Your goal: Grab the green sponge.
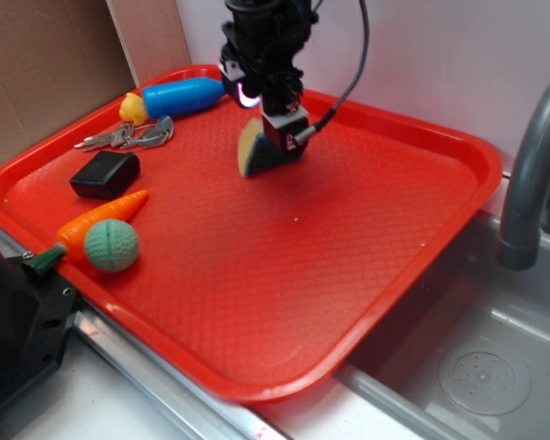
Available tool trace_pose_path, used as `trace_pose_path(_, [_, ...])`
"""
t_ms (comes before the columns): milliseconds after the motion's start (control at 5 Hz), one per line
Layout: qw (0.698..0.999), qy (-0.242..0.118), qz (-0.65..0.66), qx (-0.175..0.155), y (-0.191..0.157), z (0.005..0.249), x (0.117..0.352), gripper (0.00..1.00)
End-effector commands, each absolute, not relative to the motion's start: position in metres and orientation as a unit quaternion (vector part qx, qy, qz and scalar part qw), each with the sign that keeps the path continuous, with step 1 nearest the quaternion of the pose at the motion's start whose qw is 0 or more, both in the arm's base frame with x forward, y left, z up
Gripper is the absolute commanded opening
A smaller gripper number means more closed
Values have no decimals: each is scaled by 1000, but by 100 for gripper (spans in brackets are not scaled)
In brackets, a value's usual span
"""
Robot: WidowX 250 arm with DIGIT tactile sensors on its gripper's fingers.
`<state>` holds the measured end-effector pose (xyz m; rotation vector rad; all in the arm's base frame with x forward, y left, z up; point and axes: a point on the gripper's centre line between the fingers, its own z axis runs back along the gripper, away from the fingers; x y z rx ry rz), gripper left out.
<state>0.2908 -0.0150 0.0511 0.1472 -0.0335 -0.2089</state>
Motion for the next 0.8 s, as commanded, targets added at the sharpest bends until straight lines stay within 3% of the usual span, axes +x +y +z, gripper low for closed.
trace_pose_path(0, [995,-7,-82,61,-9,36,295,0])
trace_pose_path(200, [995,-27,-64,69,-8,58,281,0])
trace_pose_path(400, [994,-59,-46,75,-2,106,262,0])
trace_pose_path(600, [995,-74,15,59,6,156,235,0])
